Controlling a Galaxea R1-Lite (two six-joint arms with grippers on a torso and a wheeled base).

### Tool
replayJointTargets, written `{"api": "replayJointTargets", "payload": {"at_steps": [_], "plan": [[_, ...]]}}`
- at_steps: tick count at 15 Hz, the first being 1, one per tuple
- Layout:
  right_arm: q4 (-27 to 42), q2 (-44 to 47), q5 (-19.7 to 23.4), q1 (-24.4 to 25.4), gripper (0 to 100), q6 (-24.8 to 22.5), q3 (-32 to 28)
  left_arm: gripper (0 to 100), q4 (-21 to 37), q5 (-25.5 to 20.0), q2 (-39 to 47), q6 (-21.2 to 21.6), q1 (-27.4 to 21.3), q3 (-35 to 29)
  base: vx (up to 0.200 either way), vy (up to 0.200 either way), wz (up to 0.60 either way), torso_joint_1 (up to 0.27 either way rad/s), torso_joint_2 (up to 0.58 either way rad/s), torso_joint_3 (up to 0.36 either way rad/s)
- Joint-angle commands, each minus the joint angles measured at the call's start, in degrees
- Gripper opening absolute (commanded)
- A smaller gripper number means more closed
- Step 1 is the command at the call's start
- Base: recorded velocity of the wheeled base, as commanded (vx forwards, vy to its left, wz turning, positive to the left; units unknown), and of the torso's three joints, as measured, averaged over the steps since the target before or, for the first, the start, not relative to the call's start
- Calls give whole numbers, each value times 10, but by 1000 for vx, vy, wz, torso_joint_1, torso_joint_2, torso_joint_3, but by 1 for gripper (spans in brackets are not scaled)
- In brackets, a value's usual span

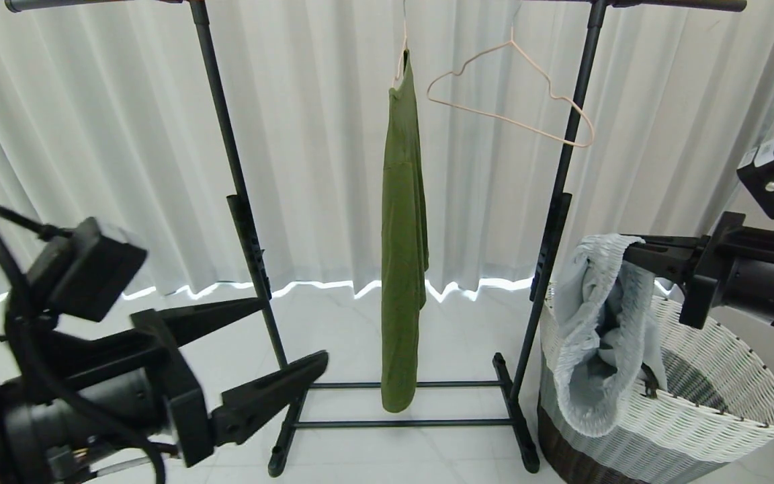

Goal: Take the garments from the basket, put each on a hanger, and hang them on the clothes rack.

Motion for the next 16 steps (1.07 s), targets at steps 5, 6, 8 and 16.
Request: {"api": "replayJointTargets", "payload": {"at_steps": [5, 6, 8, 16], "plan": [[0, -28, 11, 64, 0, 12, 27, 100, -56, 115, 263, 0, -186, -76, 0, 0, 0, 0, 0, 0], [0, -30, 11, 75, 0, 12, 33, 100, -85, 123, 292, -3, -196, -83, 0, 0, 0, 0, 0, 0], [0, -32, 13, 103, 0, 12, 42, 100, -131, 124, 354, -5, -218, -89, 0, 0, 0, 0, 0, 0], [0, -32, 19, 138, 0, 12, 42, 100, -253, 129, 464, -6, -265, -100, 0, 0, 0, 0, 0, 0]]}}
